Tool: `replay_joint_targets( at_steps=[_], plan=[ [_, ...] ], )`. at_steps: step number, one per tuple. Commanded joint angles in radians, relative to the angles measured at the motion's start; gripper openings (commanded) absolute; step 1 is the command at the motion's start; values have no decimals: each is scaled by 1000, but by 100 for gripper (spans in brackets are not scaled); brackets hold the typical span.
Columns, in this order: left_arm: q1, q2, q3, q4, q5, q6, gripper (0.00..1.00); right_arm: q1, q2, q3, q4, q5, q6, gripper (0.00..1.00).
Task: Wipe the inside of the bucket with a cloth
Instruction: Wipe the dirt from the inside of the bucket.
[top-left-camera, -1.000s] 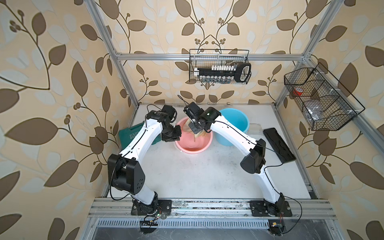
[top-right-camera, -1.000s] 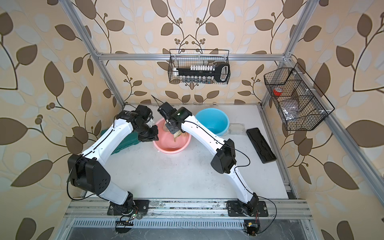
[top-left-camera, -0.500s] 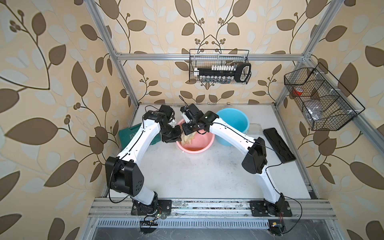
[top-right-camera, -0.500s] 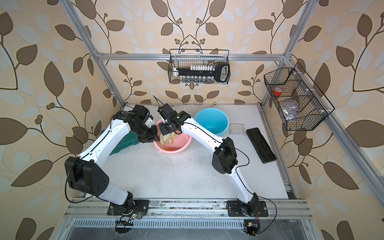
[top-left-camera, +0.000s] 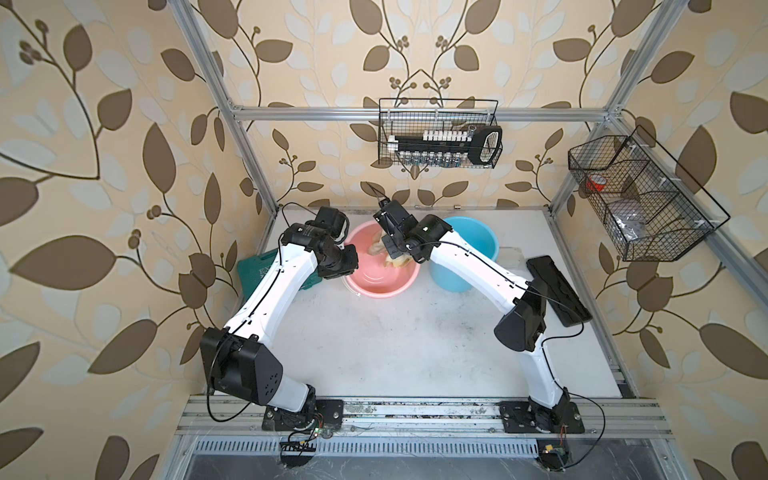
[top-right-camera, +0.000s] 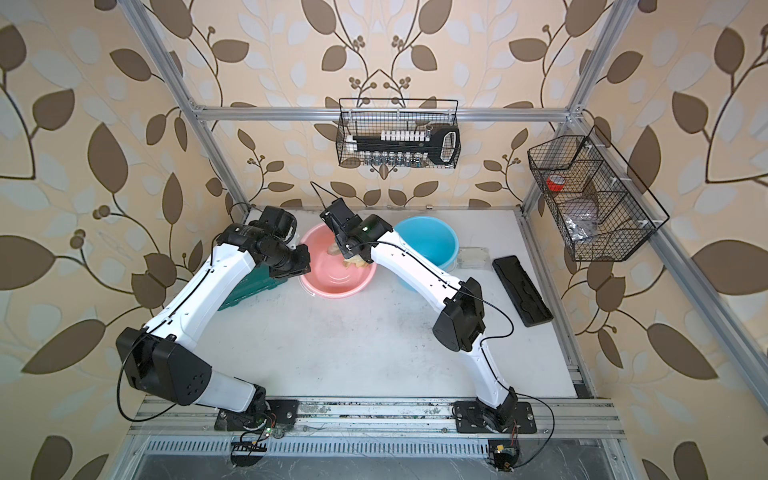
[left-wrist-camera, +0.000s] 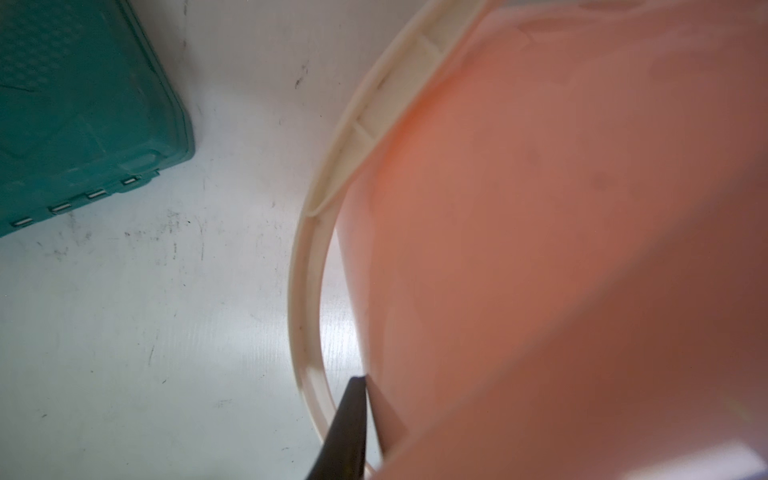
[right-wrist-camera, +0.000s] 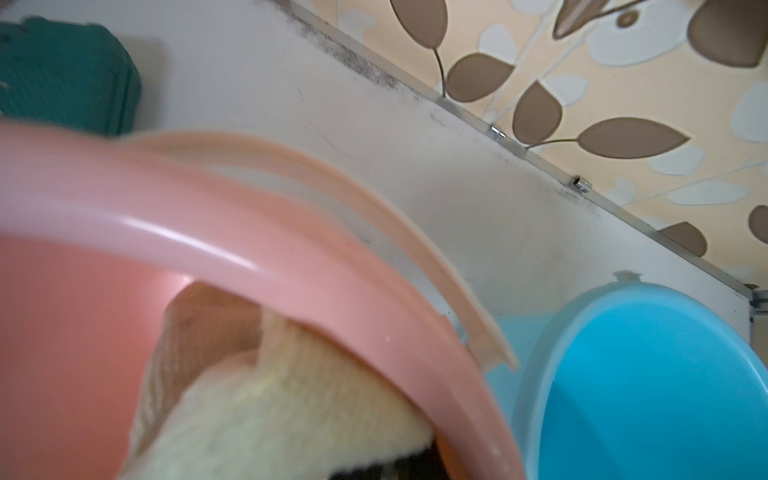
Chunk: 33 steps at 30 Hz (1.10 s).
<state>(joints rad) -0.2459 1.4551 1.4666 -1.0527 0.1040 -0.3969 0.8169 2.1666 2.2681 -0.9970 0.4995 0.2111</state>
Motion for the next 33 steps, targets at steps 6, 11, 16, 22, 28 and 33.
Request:
replay_joint_targets(
  at_steps=[6, 11, 16, 22, 28, 33],
  plan=[
    [3, -104, 15, 0, -202, -23, 0, -9, -205, -330, -28, 138, 9, 0],
    [2, -88, 19, -8, -195, -23, 0, -4, -306, -410, 66, 113, 7, 0],
    [2, -74, -4, -29, -132, -9, 0, -13, -240, -243, 70, 159, -44, 0],
    [2, -87, -44, -27, -80, 4, 0, -20, -82, -6, 56, 137, -97, 0],
    [2, -80, -21, -33, -101, 12, 0, -29, -57, -21, 1, 44, -37, 0],
    [2, -45, 10, -25, -101, 12, 0, -2, -193, -291, 85, -30, 13, 0]
  ],
)
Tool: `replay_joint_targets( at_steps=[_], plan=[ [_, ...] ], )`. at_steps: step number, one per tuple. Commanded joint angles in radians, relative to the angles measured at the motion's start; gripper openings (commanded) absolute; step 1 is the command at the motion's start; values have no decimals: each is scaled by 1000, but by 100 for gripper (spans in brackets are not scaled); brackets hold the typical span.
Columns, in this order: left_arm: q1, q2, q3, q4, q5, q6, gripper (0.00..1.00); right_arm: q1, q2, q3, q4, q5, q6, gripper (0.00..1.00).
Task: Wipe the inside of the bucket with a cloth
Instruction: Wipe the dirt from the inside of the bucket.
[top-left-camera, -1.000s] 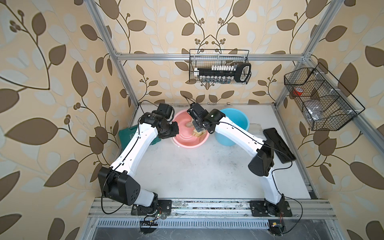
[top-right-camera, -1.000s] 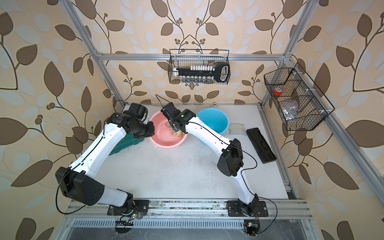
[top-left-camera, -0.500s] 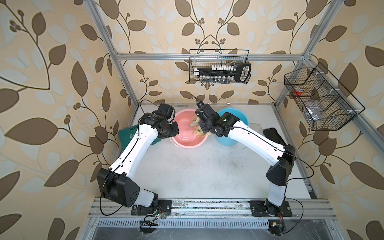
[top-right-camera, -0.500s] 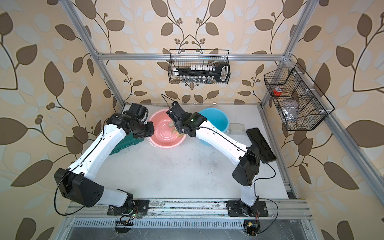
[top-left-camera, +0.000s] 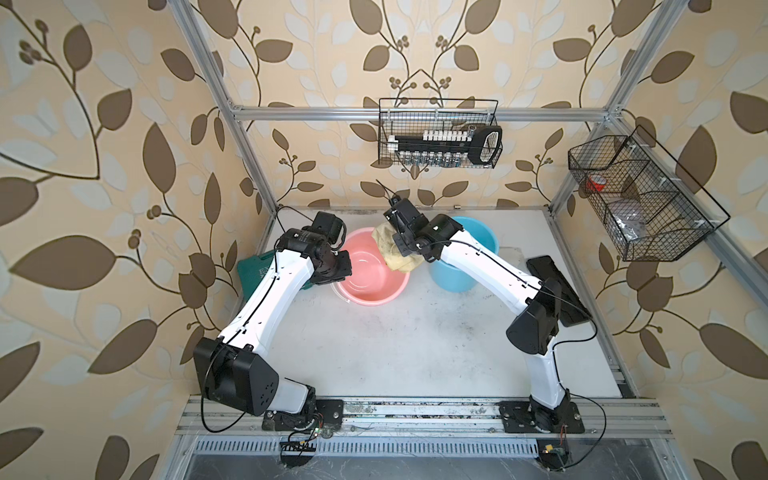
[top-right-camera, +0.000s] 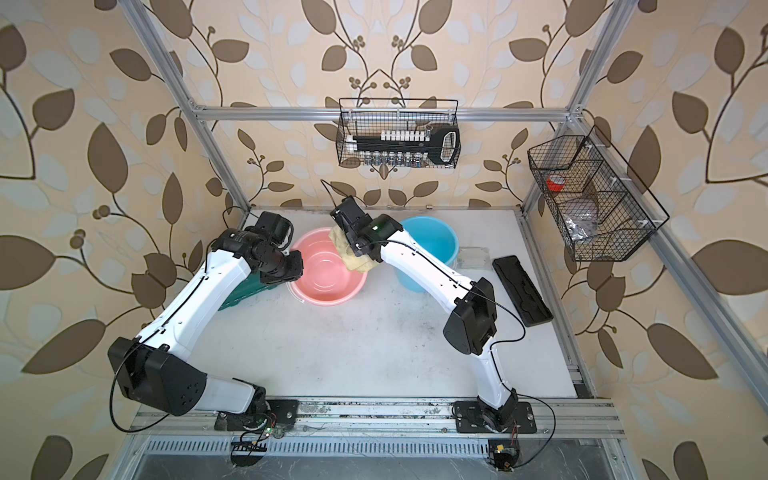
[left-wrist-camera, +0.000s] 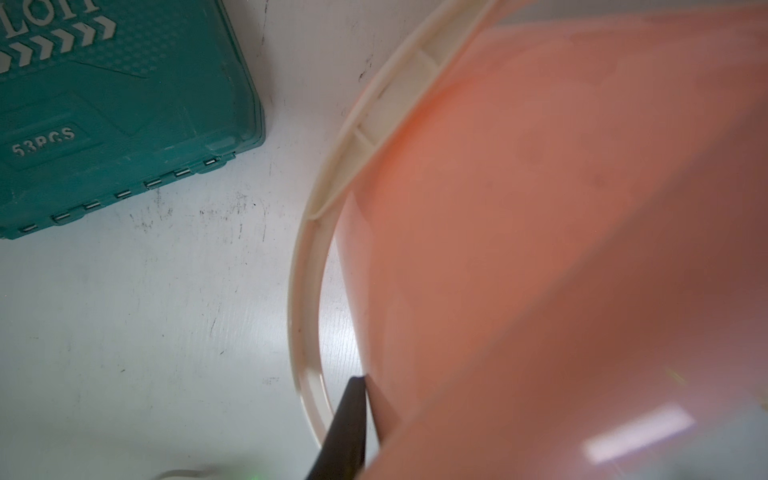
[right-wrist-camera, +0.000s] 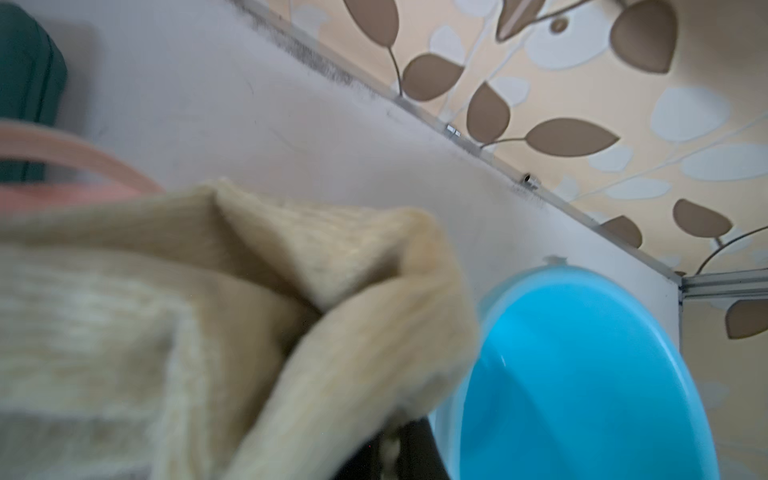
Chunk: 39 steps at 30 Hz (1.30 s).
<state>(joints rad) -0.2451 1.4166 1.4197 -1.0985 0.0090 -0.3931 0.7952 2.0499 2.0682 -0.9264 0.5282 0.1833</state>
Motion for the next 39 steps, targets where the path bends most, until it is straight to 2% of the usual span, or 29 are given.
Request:
replay_joint_targets(
  at_steps=[1, 7, 12, 14, 21, 25, 27, 33, 36, 39],
  plan=[
    [1, 5, 64, 22, 3, 4, 0, 31, -105, -138, 28, -61, 49, 0],
    [1, 18, 77, 51, 22, -10, 0, 88, -214, -295, 17, -128, 94, 0],
    [1, 59, 80, 66, 47, -23, 0, 128, -232, -323, 15, -283, 143, 0],
    [1, 58, 76, 74, 59, -27, 0, 137, -212, -302, 25, -365, 162, 0],
    [1, 39, 62, 75, 62, -21, 0, 137, -67, -166, 142, -800, 231, 0],
    [1, 33, 59, 66, 58, -18, 0, 133, -101, -229, 325, -1033, 290, 0],
    [2, 33, 58, 63, 55, -14, 0, 120, -151, -287, 397, -1085, 312, 0],
    [3, 33, 47, 68, 60, -11, 0, 27, -412, -538, 623, -1070, 359, 0],
    [5, 33, 54, 66, 67, -9, 0, 13, -508, -561, 566, -953, 266, 0],
    [6, 34, 58, 69, 88, -13, 0, 13, -537, -528, 470, -812, 191, 0]
  ],
)
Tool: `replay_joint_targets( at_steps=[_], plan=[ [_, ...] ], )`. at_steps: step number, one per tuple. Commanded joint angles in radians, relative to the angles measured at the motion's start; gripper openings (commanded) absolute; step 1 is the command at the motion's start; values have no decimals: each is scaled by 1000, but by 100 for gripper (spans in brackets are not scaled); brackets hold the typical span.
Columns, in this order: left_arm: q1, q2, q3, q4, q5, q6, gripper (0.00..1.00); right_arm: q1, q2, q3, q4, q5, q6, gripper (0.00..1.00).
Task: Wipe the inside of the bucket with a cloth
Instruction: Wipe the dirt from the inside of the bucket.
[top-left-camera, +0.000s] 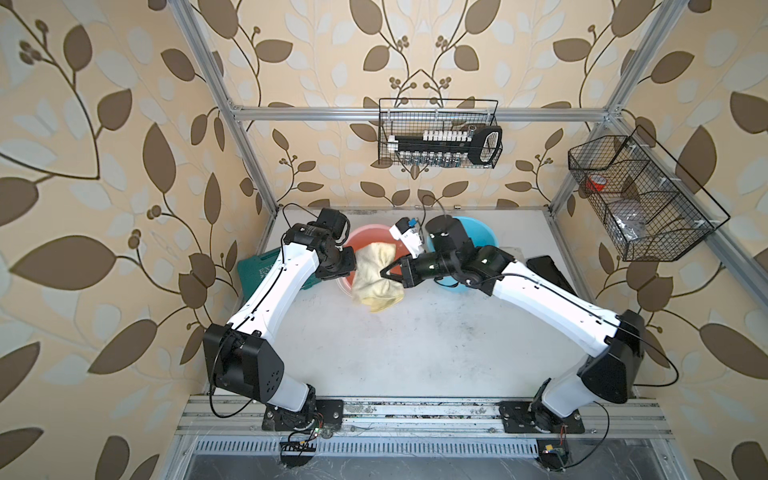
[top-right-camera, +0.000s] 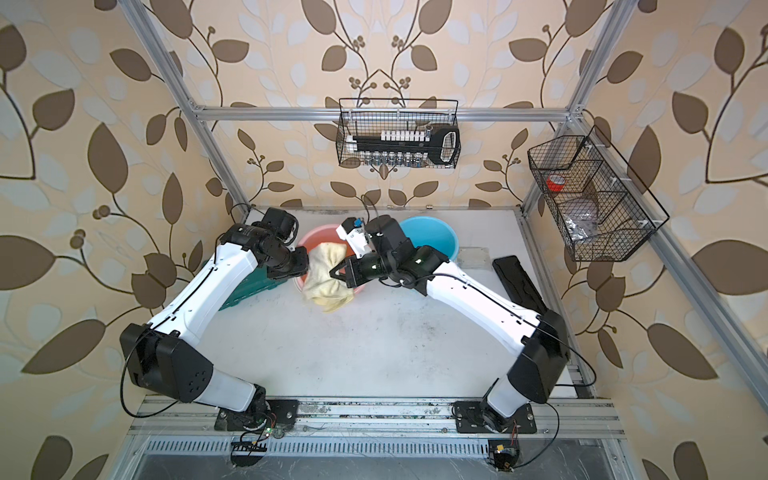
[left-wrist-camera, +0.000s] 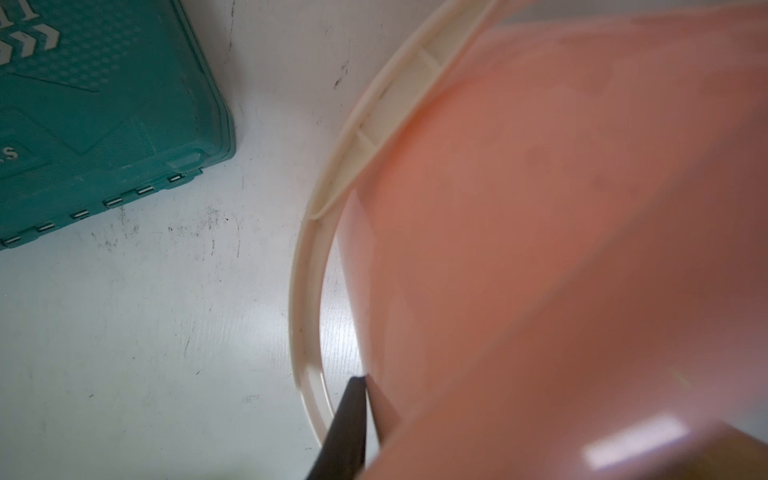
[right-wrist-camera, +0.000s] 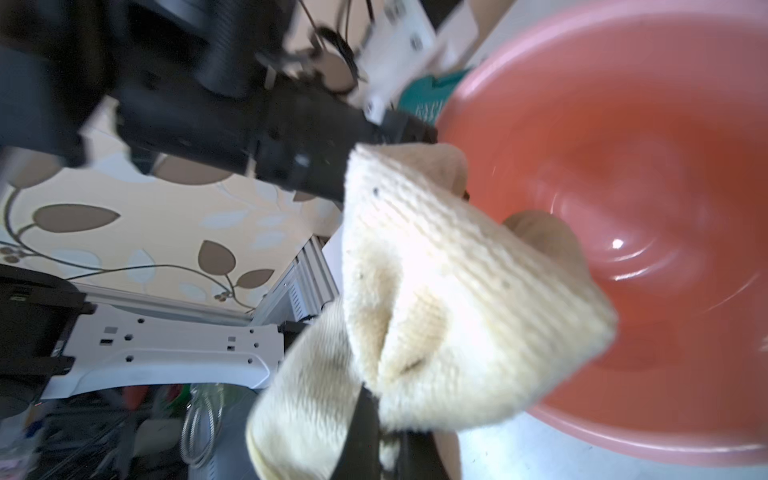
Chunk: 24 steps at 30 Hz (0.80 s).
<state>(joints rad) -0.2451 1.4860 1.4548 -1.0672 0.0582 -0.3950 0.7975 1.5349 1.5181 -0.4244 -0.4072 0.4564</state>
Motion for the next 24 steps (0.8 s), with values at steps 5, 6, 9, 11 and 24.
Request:
replay_joint_targets(
  at_steps=[5, 6, 9, 11, 24],
  plan=[
    [6, -28, 29, 45, 94, -25, 0, 16, 54, 101, -155, 321, -130, 0],
    [6, -27, 29, 47, 104, -26, 0, 17, 71, 104, -153, 350, -135, 0],
    [6, -18, 43, 35, 150, -24, 0, 26, 134, 134, -157, 440, -156, 0],
    [6, -3, 64, 11, 174, -23, 0, 40, 189, 180, -187, 529, -186, 0],
    [6, 38, 130, -116, 344, -34, 0, 104, 420, 256, -112, 1002, -309, 0]
  ],
)
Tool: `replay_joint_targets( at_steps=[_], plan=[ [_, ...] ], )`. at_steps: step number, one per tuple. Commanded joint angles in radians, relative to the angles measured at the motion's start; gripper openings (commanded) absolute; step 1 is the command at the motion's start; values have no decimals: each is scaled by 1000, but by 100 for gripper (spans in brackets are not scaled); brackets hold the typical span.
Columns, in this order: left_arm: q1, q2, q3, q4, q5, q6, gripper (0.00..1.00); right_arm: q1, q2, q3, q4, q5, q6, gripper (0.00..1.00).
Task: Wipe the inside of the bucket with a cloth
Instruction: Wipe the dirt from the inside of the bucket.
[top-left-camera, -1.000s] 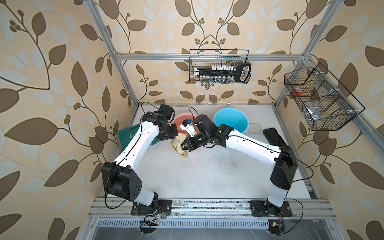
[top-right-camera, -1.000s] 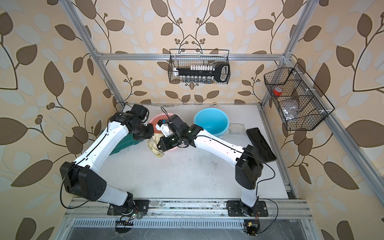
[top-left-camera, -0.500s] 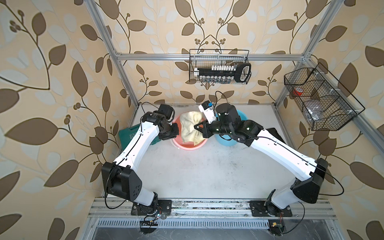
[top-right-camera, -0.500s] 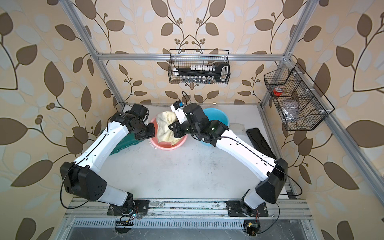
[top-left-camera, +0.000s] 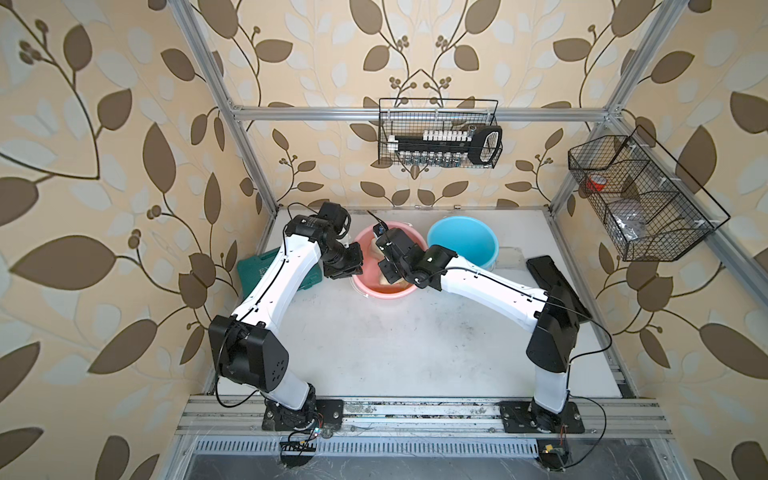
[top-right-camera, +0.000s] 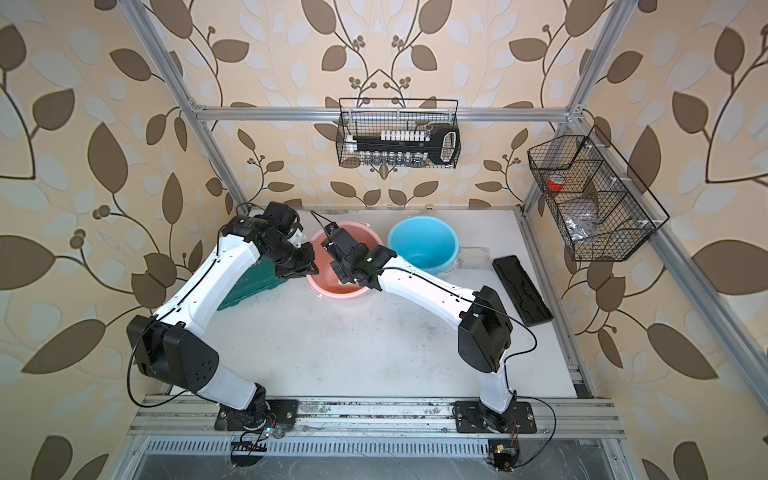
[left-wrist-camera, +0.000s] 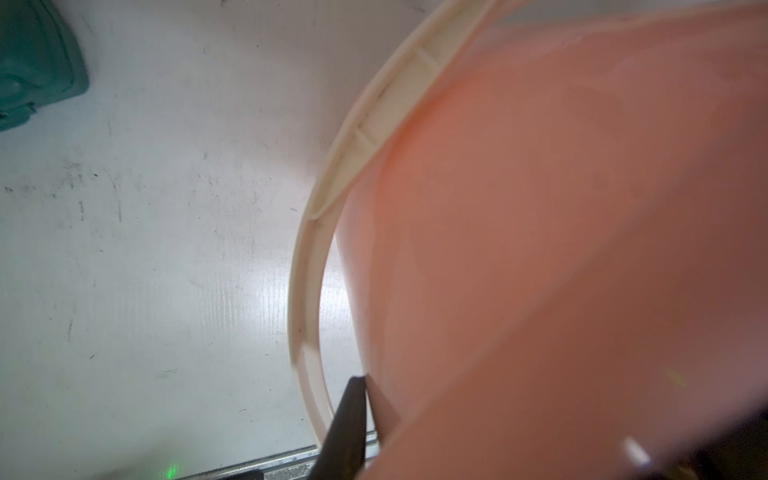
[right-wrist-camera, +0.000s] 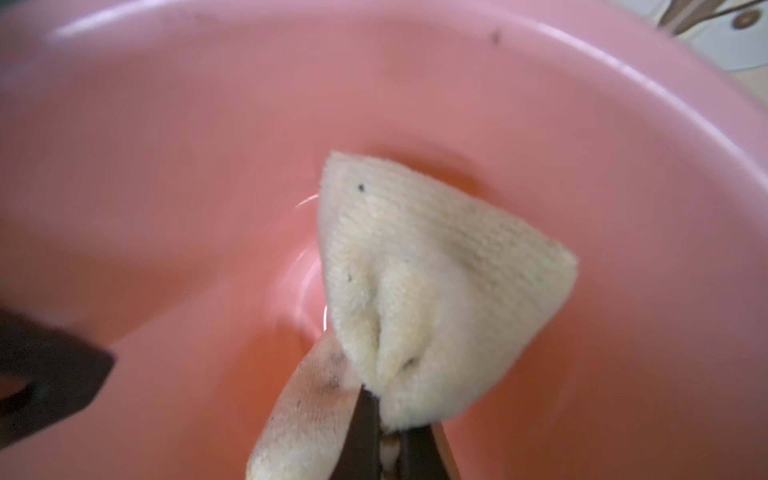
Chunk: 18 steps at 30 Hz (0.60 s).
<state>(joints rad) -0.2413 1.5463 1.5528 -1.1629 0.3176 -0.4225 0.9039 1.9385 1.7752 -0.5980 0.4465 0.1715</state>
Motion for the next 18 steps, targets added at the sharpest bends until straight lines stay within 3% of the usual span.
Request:
replay_joint_targets(
  at_steps=[1, 8, 18],
  plan=[
    [2, -26, 26, -20, 99, -6, 0, -3, 22, -6, 81, 171, -24, 0],
    [2, -55, 6, -23, 179, -6, 0, -5, 139, 65, 79, 234, -63, 0],
    [2, -66, 15, -21, 191, -17, 0, -19, 210, 48, 10, 183, -23, 0]
  ],
)
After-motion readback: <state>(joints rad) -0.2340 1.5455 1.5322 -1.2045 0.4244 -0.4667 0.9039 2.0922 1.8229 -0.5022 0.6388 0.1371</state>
